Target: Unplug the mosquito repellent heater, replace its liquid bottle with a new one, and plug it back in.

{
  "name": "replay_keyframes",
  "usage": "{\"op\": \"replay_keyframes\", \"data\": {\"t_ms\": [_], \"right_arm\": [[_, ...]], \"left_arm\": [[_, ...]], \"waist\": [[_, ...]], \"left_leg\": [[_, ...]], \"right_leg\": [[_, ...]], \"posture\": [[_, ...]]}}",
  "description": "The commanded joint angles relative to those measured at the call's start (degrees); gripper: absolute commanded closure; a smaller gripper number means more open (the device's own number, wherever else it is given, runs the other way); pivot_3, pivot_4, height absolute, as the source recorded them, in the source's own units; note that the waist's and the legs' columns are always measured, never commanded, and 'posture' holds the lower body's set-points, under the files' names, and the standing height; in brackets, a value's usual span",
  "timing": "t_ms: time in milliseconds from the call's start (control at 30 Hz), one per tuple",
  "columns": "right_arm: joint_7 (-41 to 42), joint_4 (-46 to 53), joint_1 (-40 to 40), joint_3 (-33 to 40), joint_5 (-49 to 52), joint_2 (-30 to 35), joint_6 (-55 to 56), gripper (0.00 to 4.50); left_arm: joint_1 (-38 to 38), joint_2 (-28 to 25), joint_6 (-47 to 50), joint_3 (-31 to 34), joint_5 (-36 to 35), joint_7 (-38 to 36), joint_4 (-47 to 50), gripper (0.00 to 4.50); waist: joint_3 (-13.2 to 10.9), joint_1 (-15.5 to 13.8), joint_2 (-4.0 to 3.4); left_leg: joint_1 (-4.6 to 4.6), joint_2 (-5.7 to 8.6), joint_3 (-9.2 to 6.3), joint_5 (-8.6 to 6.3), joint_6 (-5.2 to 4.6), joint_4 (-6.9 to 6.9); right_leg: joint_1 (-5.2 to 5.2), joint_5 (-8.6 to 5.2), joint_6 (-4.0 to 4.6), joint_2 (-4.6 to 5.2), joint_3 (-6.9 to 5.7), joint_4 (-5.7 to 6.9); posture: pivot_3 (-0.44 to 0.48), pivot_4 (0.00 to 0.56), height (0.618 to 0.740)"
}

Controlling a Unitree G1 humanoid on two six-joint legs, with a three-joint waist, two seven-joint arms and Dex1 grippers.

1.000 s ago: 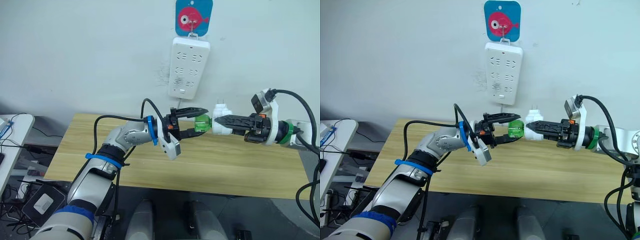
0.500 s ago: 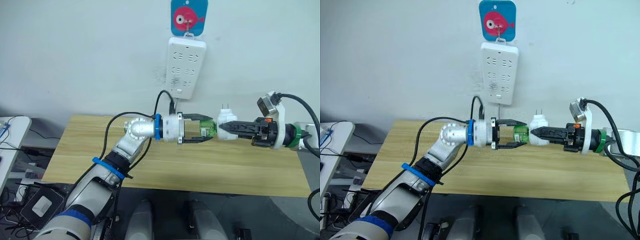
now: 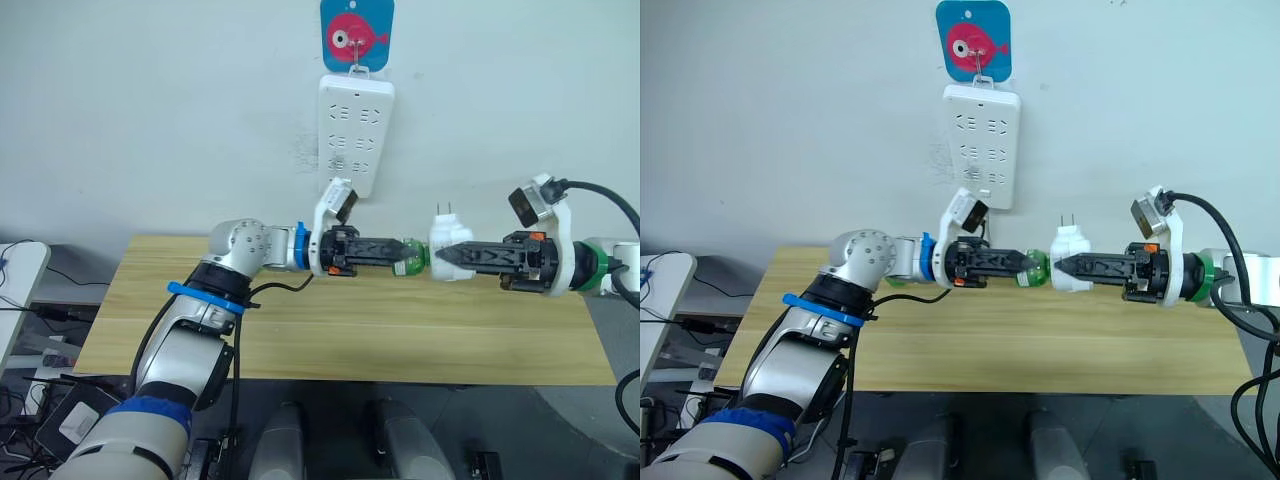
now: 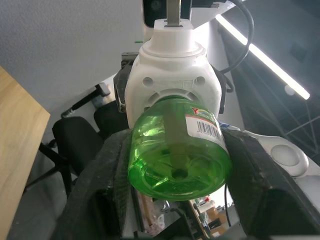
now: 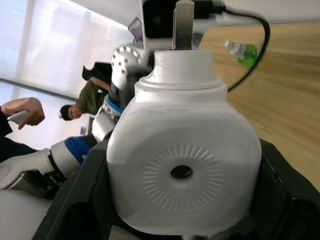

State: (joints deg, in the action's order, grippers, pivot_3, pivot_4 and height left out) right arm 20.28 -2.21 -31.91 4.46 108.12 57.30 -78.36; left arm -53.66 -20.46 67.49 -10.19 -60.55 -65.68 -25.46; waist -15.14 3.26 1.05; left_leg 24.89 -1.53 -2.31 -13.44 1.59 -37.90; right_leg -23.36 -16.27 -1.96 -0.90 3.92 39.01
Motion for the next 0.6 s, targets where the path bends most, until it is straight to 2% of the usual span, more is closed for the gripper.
{"op": "replay_keyframes", "data": {"t_ms": [33,67,233,300,367,467,500,533,567,600], "right_arm": [[-1.4,0.4,0.6,0.9,4.2,1.2,1.3,1.51],[-1.8,0.5,0.9,1.0,4.6,1.1,1.6,1.51],[-3.2,-1.2,1.3,2.0,4.9,0.5,2.5,1.51],[-3.8,-2.0,1.2,2.3,4.9,0.4,2.8,1.51],[-4.4,-3.3,0.6,2.4,4.9,-0.1,2.8,1.51],[-4.9,-4.6,-0.2,2.4,4.9,-0.4,2.6,1.51],[-5.1,-5.2,-0.7,2.2,4.9,-0.6,2.5,1.51],[-5.4,-5.8,-1.4,2.0,4.9,-0.9,2.4,1.51],[-5.6,-6.3,-1.9,1.8,4.9,-1.2,2.2,1.51],[-5.7,-6.6,-2.3,1.7,4.9,-1.5,2.0,1.51]], "left_arm": [[2.4,0.7,1.7,4.2,-0.4,1.2,4.4,0.32],[3.4,1.0,2.3,5.6,-0.6,2.4,5.0,0.02],[11.5,0.4,3.7,12.1,-0.5,10.0,11.0,0.02],[15.1,-0.4,1.6,13.1,1.5,12.5,14.9,0.02],[19.3,-2.0,-5.5,11.5,7.0,13.2,21.6,0.02],[25.7,-4.7,-26.1,4.9,22.1,11.1,31.4,0.02],[27.5,-5.8,-42.7,1.5,32.3,10.3,32.1,0.02],[28.6,-7.3,-64.4,-1.7,44.1,10.9,30.6,0.02],[28.8,-7.6,-80.5,-3.3,51.7,11.3,28.0,0.02],[28.0,-7.0,-91.2,-3.5,56.5,13.7,24.6,0.02]], "waist": [[0.0,-0.1,0.0],[0.0,-0.1,0.0],[0.0,0.0,0.0],[0.0,0.0,0.0],[0.0,-0.1,0.0],[0.0,-0.4,0.0],[0.0,-0.6,0.0],[0.0,-0.9,0.0],[0.0,-1.1,0.0],[0.0,-1.4,0.0]], "left_leg": [[0.0,0.01,0.0,0.0,0.0,-0.01],[0.0,0.02,-0.01,0.0,0.01,-0.02],[0.0,0.06,0.0,0.0,0.01,-0.06],[-0.02,0.03,0.01,0.0,0.01,-0.05],[-0.03,0.02,-0.03,0.0,0.01,-0.04],[-0.03,0.03,0.02,0.01,0.02,-0.02],[-0.04,0.05,0.07,0.02,0.05,-0.01],[-0.04,0.08,0.1,0.03,0.06,-0.02],[-0.06,0.1,0.2,0.04,0.08,-0.02],[-0.06,0.08,0.37,0.06,0.11,0.01]], "right_leg": [[0.0,0.0,0.0,0.02,0.0,0.0],[0.0,0.0,0.0,0.03,0.02,0.0],[0.01,0.01,-0.01,0.11,0.12,0.01],[0.01,0.01,-0.01,0.1,0.13,0.01],[0.01,0.01,-0.01,0.09,0.11,0.04],[0.01,0.01,0.0,0.1,0.15,0.0],[0.01,0.02,0.01,0.12,0.19,-0.01],[0.01,0.02,0.02,0.17,0.2,-0.01],[0.01,0.04,0.05,0.19,0.23,-0.06],[0.01,0.1,0.14,0.19,0.25,-0.1]], "posture": [[-0.048,0.237,0.74],[-0.053,0.239,0.74],[-0.052,0.244,0.74],[-0.049,0.245,0.74],[-0.043,0.248,0.74],[-0.019,0.254,0.74],[-0.019,0.254,0.74],[-0.019,0.254,0.74],[-0.019,0.254,0.74],[-0.004,0.256,0.74]]}}
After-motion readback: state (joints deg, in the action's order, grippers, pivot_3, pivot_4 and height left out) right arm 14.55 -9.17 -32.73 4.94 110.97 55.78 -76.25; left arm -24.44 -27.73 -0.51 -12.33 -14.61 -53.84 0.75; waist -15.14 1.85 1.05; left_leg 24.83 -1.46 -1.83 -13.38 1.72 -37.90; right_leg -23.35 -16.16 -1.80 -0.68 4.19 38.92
